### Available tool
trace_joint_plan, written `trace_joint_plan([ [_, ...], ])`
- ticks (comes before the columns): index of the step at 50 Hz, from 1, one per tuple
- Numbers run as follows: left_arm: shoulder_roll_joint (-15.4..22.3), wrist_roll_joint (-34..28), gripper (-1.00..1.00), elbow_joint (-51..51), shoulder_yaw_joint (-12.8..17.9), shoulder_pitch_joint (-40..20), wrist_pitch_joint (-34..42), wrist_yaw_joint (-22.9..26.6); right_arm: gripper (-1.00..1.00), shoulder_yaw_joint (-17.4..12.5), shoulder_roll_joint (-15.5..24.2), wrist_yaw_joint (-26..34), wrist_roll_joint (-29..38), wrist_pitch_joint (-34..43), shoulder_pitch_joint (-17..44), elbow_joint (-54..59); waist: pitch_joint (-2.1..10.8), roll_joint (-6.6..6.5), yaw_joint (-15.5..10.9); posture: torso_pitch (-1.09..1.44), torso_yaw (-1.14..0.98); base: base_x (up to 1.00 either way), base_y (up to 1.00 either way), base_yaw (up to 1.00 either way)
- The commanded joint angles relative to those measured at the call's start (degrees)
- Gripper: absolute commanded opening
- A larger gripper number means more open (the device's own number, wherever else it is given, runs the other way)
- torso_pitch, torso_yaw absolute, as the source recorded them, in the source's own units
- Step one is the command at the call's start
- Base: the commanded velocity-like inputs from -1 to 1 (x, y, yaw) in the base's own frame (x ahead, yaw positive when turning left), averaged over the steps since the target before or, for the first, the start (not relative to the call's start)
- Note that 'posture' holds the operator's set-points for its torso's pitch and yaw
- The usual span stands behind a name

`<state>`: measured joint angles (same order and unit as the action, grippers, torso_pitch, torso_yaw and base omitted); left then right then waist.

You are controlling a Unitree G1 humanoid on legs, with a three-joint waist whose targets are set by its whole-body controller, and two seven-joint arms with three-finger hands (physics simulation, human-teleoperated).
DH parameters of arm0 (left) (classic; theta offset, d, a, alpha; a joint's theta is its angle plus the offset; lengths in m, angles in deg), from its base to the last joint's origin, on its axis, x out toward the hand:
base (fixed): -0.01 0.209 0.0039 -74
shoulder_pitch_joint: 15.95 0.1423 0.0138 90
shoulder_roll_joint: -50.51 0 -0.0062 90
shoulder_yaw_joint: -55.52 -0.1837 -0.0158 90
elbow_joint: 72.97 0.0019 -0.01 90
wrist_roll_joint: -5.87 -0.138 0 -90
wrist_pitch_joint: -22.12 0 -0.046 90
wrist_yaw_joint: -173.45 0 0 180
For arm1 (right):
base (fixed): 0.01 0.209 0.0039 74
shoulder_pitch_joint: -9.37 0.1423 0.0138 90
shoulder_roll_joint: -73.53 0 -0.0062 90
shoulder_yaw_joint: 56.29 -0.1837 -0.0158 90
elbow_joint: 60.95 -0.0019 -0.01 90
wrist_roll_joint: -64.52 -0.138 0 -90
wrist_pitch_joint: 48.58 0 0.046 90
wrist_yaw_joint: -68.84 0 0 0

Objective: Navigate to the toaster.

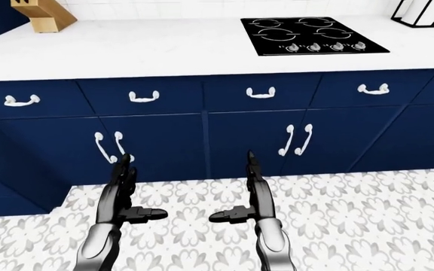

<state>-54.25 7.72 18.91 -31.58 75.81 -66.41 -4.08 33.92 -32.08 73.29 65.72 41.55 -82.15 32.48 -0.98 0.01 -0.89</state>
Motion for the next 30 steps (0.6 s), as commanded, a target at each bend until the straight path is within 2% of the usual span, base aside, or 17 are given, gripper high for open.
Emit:
trace_joint_plan([
  [1,-0.3,0.1,1.00,-2.6,-0.7,-1.2,-1.8,0.2,1.00,-0.7,0.4,-0.2,0.0,-1.9,1.0,-2.4,0.83,-0.48,0.2,0.00,0.00,0.00,-0.16,0.00],
  [3,-0.3,0.1,1.00,-3.0,-0.8,-0.9,-1.7,0.2,1.00,-0.6,0.4,-0.2,0.2,-1.9,0.9,-2.5,0.85,1.27,0.3,0.00,0.00,0.00,-0.16,0.00],
  [4,-0.3,0.1,1.00,-3.0,-0.7,-0.9,-1.7,0.2,1.00,-0.5,0.4,-0.2,0.2,-1.9,0.9,-2.6,0.88,2.88,0.3,0.00,0.00,0.00,-0.16,0.00],
  [6,-0.3,0.0,1.00,-2.9,-0.8,-0.9,-1.8,0.3,1.00,-0.4,0.4,-0.2,0.3,-2.1,0.8,-2.5,0.17,1.70,0.8,0.00,0.00,0.00,-0.18,0.00],
  [7,-0.2,0.0,1.00,-2.7,-0.8,-1.0,-1.9,0.3,1.00,-0.5,0.4,-0.2,0.3,-2.2,0.9,-2.4,0.03,2.12,0.7,0.00,0.00,0.00,-0.16,0.00],
  [9,-0.3,-0.1,1.00,-2.7,-0.8,-1.0,-2.0,0.3,1.00,-0.5,0.4,-0.2,0.4,-2.2,0.9,-2.3,0.28,1.94,1.0,0.00,0.00,0.00,-0.18,0.00],
  [15,-0.3,-0.2,1.00,-2.9,-0.9,-0.9,-1.9,0.2,1.00,-0.5,0.4,-0.2,0.5,-2.4,1.0,-2.0,-0.49,-0.18,0.4,0.00,0.00,0.00,-0.18,0.00],
  [18,-0.3,-0.1,1.00,-3.1,-0.9,-0.8,-1.8,0.3,1.00,-0.4,0.4,-0.2,0.6,-2.2,0.8,-2.3,-0.46,-2.04,0.5,0.00,0.00,0.00,-0.18,0.00],
  [20,-0.3,-0.2,1.00,-2.9,-0.9,-0.8,-1.9,0.3,1.00,-0.5,0.4,-0.2,0.6,-2.2,0.9,-2.2,-0.13,-4.37,0.6,0.00,0.00,0.00,-0.18,0.00],
  [21,-0.3,-0.1,1.00,-3.1,-0.9,-0.8,-1.8,0.3,1.00,-0.5,0.4,-0.2,0.6,-2.2,0.9,-2.1,0.37,-4.51,0.9,0.00,0.00,0.00,-0.18,0.00],
  [22,-0.3,-0.1,1.00,-2.8,-0.8,-0.9,-1.9,0.3,1.00,-0.4,0.4,-0.2,0.6,-2.2,1.0,-2.1,-0.09,-2.89,0.1,0.00,0.00,0.00,-0.17,0.00],
  [23,-0.3,-0.2,1.00,-2.7,-0.8,-0.9,-2.0,0.3,1.00,-0.4,0.4,-0.2,0.6,-2.1,1.0,-2.1,-0.27,-3.61,0.3,0.00,0.00,0.00,-0.17,0.00],
  [26,-0.3,-0.2,1.00,-3.1,-0.9,-0.8,-1.8,0.3,1.00,-0.5,0.3,-0.2,0.5,-2.2,0.9,-2.1,0.33,-3.40,0.2,0.00,0.00,0.00,-0.18,0.00],
  [30,-0.3,-0.2,1.00,-3.0,-0.9,-0.8,-1.8,0.3,1.00,-0.4,0.4,-0.2,0.7,-2.3,1.0,-1.9,0.04,-1.52,0.0,0.00,0.00,0.00,-0.25,0.00],
])
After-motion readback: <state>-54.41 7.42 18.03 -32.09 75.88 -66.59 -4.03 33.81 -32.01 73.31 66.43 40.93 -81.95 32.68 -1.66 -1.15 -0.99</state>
